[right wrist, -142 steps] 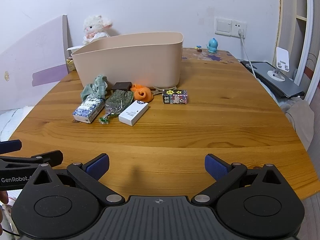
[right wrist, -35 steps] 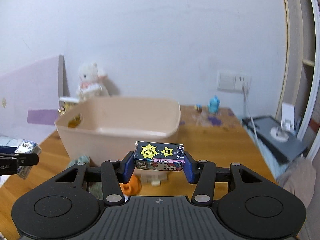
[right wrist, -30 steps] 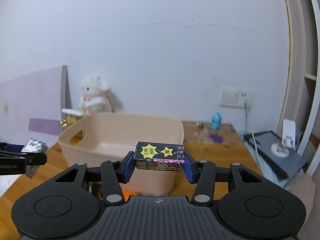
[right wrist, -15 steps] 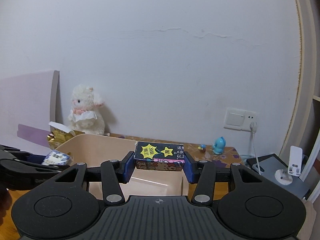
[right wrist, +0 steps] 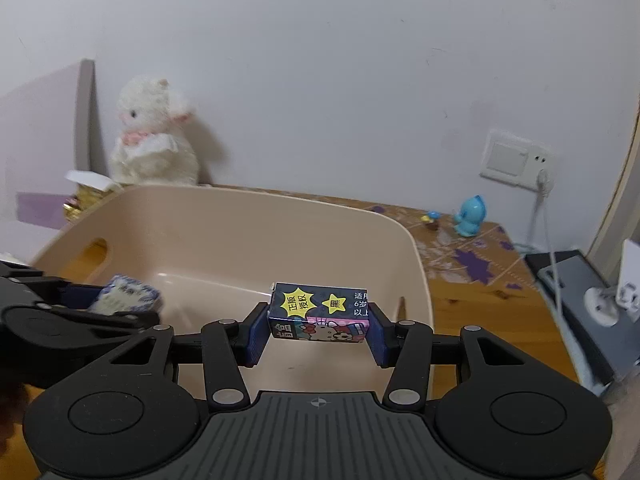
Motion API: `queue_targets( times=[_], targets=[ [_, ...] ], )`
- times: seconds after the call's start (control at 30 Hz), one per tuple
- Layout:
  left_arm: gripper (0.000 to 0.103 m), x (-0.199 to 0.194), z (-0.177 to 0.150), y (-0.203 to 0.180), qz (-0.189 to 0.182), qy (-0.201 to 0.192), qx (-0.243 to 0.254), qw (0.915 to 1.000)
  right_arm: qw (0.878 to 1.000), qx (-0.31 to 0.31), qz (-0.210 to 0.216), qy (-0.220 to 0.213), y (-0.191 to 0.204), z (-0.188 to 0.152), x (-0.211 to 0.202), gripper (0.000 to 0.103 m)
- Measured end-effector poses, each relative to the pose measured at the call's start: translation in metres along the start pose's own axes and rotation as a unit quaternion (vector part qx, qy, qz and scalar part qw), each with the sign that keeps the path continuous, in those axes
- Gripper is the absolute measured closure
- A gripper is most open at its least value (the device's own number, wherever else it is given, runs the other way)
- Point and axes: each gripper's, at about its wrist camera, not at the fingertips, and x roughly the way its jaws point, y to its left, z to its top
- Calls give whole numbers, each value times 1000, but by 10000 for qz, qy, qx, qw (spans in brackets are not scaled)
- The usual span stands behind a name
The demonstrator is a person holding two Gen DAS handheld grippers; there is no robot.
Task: Organize objects
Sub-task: 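Carry both boxes over the basket and open both tools to drop them, then grasp the green scrunchie with the left tool while the right tool grasps the white box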
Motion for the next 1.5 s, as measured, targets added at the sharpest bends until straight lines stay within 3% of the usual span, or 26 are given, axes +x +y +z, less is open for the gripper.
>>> queue_targets(
  times=[0.1, 0.17, 0.23, 0.37, 0.57, 0.77, 1.0, 1.5],
  targets=[
    [52, 6, -3, 2, -3, 93, -8, 10000, 9999, -43, 17, 152, 0, -2, 5, 46],
    [32, 3, -5, 4, 56, 58, -20, 10000, 9997, -39, 28, 257, 1, -2, 8, 34],
    [31, -7, -4, 4, 17, -59, 14, 10000, 9999, -67, -19, 157, 1, -3, 0, 27],
    [14, -33, -5, 8, 101, -379, -34, 9992, 9999, -37, -42, -99, -1, 2, -25, 16],
    [13, -74, -10, 13, 72, -528, -155, 9985, 9990, -37, -33, -447, -3, 1, -72, 0],
    [8, -110, -27, 15, 90, -696, -172, 9974, 9977, -124, -100, -658, 2, -16, -115, 0],
    [8, -138, -59, 18, 179, -749, -172, 9969, 9979, -104, -138, -620, 4, -45, -148, 0],
    [7, -134, -126, 22, 183, -421, 177, 9988, 9995, -18, -99, 297, 14, -127, -132, 0]
  ],
)
